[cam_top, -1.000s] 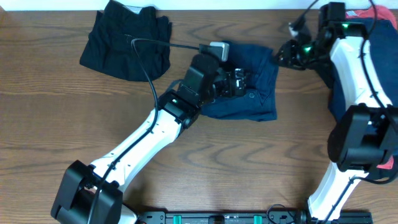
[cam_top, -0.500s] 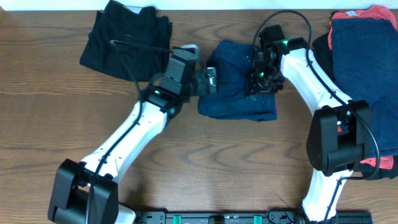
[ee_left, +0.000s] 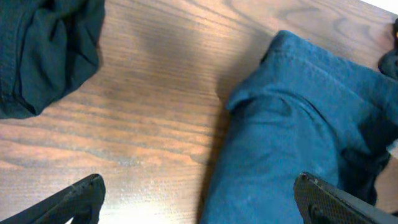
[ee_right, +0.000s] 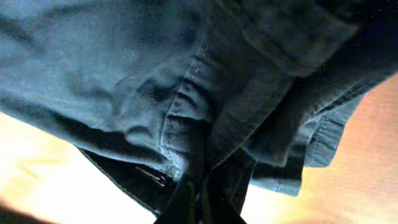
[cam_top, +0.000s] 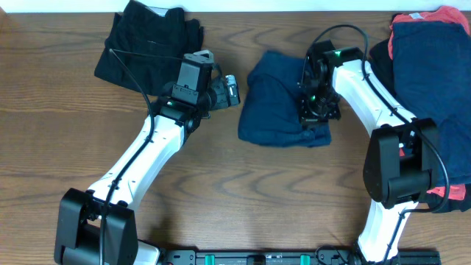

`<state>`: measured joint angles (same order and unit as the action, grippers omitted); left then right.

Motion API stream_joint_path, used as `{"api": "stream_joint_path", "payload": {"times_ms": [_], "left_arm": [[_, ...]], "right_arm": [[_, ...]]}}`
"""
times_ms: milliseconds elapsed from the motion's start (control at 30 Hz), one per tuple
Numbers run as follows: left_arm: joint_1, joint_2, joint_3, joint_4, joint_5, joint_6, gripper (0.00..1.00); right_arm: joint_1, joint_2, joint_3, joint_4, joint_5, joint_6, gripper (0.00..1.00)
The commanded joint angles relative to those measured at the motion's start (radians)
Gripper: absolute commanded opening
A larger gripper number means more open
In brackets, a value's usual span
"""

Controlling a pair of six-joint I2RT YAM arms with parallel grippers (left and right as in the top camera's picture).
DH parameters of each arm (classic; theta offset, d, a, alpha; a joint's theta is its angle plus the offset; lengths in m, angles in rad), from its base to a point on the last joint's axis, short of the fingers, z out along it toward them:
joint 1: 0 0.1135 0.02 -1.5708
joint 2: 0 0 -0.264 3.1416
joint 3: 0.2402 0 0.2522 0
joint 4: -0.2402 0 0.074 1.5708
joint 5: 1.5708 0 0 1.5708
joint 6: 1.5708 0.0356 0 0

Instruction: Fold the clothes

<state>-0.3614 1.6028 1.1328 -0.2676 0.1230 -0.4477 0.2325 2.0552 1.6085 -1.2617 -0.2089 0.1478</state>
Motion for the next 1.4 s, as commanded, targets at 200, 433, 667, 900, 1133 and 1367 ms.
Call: {"api": "stream_joint_path", "payload": {"times_ms": [200,433,667,900,1133,1367], "left_arm": [[0.01,0.006,0.018,-0.061,-0.046,0.006,0.98],[0.007,0.006,0.018,-0.084,-0.042,0.013,0.98],[0.006,0.006,0.017,-0.103,0.072,0.097,0.98],[-0.065,0.019,0.017,0.037,0.157,0.121,0.98],[-0.208,0.148,0.017,0.093,0.135,0.167,0.98],[-0.22,0.308,0.017,0.2,0.135,0.236,0.98]], "right_arm": [[-0.09,-0.012,-0.028,0.104,-0.146,-0.023,0.04],[-0.13,-0.071,0.065,0.134,-0.129,-0.037,0.46],[-0.192,-0.11,0.084,0.157,-0.105,-0.044,0.64],[-0.304,-0.109,0.085,0.222,-0.106,-0.029,0.7],[-0.417,-0.109,0.085,0.223,-0.132,-0.029,0.75],[-0.412,-0.109,0.085,0.187,-0.139,-0.03,0.73]]}}
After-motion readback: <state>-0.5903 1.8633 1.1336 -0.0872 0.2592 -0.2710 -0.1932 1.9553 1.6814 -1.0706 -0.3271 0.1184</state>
